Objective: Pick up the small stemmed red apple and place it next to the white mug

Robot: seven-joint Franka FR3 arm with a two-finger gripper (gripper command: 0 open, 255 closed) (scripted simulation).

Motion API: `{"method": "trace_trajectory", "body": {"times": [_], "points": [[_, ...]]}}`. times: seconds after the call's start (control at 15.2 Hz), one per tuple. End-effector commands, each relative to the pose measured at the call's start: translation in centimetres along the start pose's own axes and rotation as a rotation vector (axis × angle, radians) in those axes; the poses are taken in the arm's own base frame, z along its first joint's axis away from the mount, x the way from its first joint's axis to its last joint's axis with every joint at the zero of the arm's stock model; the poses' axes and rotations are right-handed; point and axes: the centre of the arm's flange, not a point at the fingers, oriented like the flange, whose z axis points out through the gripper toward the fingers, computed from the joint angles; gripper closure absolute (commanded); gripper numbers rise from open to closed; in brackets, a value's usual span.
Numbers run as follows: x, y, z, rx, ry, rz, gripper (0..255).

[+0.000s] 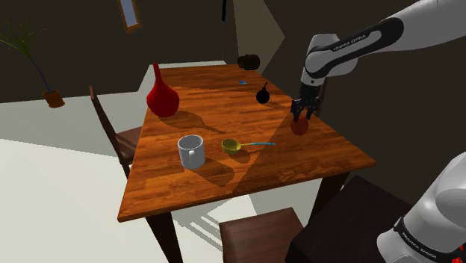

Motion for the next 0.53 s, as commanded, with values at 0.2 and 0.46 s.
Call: {"method": "trace_trajectory", "body": {"times": [0.2, 0.46], "points": [[0.0, -0.1, -2.7, 0.0, 0.0, 0.0, 255], [-0.1, -0.2, -4.8, 0.0, 0.0, 0.0, 255]]}}
